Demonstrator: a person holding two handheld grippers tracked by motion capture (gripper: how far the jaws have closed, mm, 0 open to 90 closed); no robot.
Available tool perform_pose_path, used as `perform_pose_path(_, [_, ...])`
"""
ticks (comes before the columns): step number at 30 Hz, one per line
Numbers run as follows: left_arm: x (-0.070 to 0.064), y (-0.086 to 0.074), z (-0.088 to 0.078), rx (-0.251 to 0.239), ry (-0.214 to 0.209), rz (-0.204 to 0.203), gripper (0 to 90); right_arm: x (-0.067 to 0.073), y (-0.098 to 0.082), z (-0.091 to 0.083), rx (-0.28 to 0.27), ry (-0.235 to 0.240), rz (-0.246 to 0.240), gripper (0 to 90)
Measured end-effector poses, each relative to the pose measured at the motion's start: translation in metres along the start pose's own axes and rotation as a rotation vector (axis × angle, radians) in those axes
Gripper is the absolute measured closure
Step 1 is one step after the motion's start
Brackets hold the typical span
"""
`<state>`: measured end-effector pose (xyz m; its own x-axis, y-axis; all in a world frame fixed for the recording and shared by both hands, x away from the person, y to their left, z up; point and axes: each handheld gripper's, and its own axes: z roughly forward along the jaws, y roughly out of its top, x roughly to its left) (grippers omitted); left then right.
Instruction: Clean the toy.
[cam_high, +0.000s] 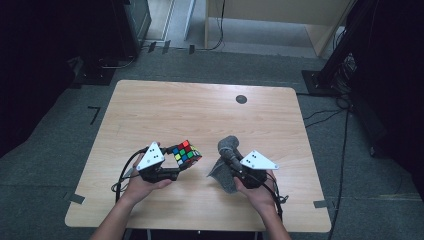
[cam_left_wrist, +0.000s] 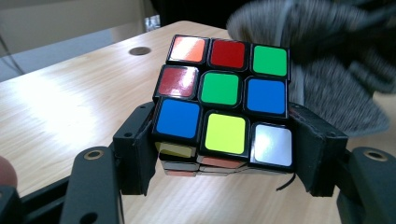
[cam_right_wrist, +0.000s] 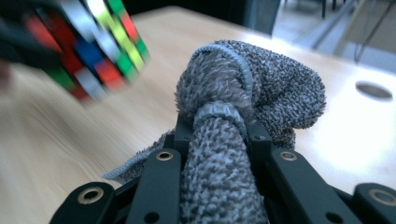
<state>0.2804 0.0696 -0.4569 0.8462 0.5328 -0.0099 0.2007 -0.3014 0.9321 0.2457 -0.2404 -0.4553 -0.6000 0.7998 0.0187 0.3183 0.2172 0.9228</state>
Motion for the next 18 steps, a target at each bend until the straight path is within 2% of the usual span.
perform_pose_path(1, [-0.002, 0.0, 0.001, 0.005, -0.011, 0.0, 33.7, 0.002, 0.006, -0.004, -0.027, 0.02, 0.021, 74.0])
perform_pose_path(3, [-0.009, 0.001, 0.002, 0.025, 0.002, 0.021, 33.7, 0.005, 0.018, -0.01, -0.08, 0.069, 0.098, 73.9])
perform_pose_path(5, [-0.018, 0.003, 0.003, 0.034, -0.007, 0.052, 33.7, 0.011, 0.027, -0.013, -0.114, 0.116, 0.143, 73.6])
perform_pose_path(7, [-0.023, 0.005, 0.004, 0.033, -0.021, 0.07, 33.7, 0.024, 0.036, -0.015, -0.126, 0.161, 0.147, 72.7])
perform_pose_path(9, [-0.029, 0.009, 0.006, 0.022, -0.035, 0.086, 33.7, 0.033, 0.039, -0.014, -0.114, 0.164, 0.122, 72.3])
perform_pose_path(10, [-0.031, 0.011, 0.005, 0.007, -0.047, 0.083, 33.7, 0.033, 0.039, -0.014, -0.114, 0.164, 0.122, 72.3])
perform_pose_path(11, [-0.033, 0.012, 0.004, -0.018, -0.07, 0.077, 33.7, 0.035, 0.034, -0.009, -0.081, 0.139, 0.119, 72.4])
perform_pose_path(12, [-0.034, 0.014, 0.002, -0.041, -0.088, 0.078, 33.7, 0.035, 0.034, -0.009, -0.081, 0.139, 0.119, 72.4])
perform_pose_path(13, [-0.035, 0.015, 0.0, -0.047, -0.087, 0.089, 33.7, 0.034, 0.03, -0.006, -0.072, 0.144, 0.152, 72.4])
perform_pose_path(14, [-0.035, 0.016, -0.001, -0.051, -0.089, 0.089, 33.7, 0.026, 0.022, 0.0, -0.019, 0.135, 0.205, 72.4])
perform_pose_path(15, [-0.034, 0.016, -0.001, -0.056, -0.095, 0.081, 33.7, 0.023, 0.02, 0.003, 0.013, 0.126, 0.208, 72.3])
perform_pose_path(17, [-0.031, 0.014, 0.001, -0.048, -0.087, 0.077, 33.7, 0.021, 0.018, 0.004, 0.015, 0.129, 0.219, 72.3])
perform_pose_path(18, [-0.03, 0.013, 0.002, -0.036, -0.081, 0.079, 33.7, 0.02, 0.019, 0.002, -0.008, 0.155, 0.24, 72.1])
